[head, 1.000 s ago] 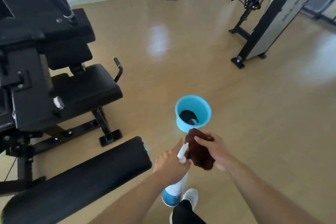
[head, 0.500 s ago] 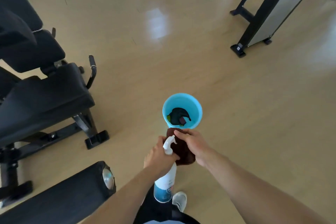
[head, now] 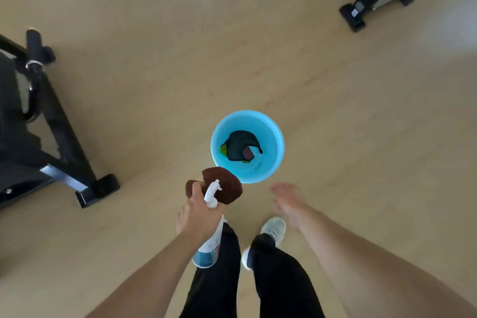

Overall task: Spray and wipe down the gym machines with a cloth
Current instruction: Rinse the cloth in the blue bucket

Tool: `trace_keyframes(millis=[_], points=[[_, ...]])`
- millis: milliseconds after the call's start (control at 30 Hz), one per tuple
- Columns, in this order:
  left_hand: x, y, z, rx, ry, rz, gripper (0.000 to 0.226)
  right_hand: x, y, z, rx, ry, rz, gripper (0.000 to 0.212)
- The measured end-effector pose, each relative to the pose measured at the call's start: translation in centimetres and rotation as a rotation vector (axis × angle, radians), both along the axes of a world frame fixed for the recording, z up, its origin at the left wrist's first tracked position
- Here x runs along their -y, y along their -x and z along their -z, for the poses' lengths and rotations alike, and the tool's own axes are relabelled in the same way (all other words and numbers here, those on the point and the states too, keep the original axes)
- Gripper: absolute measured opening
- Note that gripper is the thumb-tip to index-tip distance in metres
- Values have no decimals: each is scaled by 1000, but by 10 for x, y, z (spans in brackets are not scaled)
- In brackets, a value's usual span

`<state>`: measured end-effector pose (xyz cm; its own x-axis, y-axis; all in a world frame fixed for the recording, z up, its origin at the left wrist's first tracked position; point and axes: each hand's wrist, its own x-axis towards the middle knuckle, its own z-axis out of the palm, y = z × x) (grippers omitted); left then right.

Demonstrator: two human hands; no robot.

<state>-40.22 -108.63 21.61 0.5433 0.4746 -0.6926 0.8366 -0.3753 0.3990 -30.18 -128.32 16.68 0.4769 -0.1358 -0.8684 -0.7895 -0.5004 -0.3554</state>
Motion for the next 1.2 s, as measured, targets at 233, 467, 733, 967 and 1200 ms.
trace_keyframes(millis=[233,467,733,967,1200], points=[[-18,-47,117,-113,-68,18,46,0,-64,139,-100,35,139,51],[-30,-56,212,-186,-114,-2,48,21,-116,257,-215,114,283,31],[-2,-122,208,-203,-87,-22,49,13,-144,254,-240,36,345,12],[22,-247,90,-21,-23,-78,56,60,-207,122,-196,128,295,20],[33,-406,-34,141,93,-11,53,102,-365,-13,-97,217,388,35]])
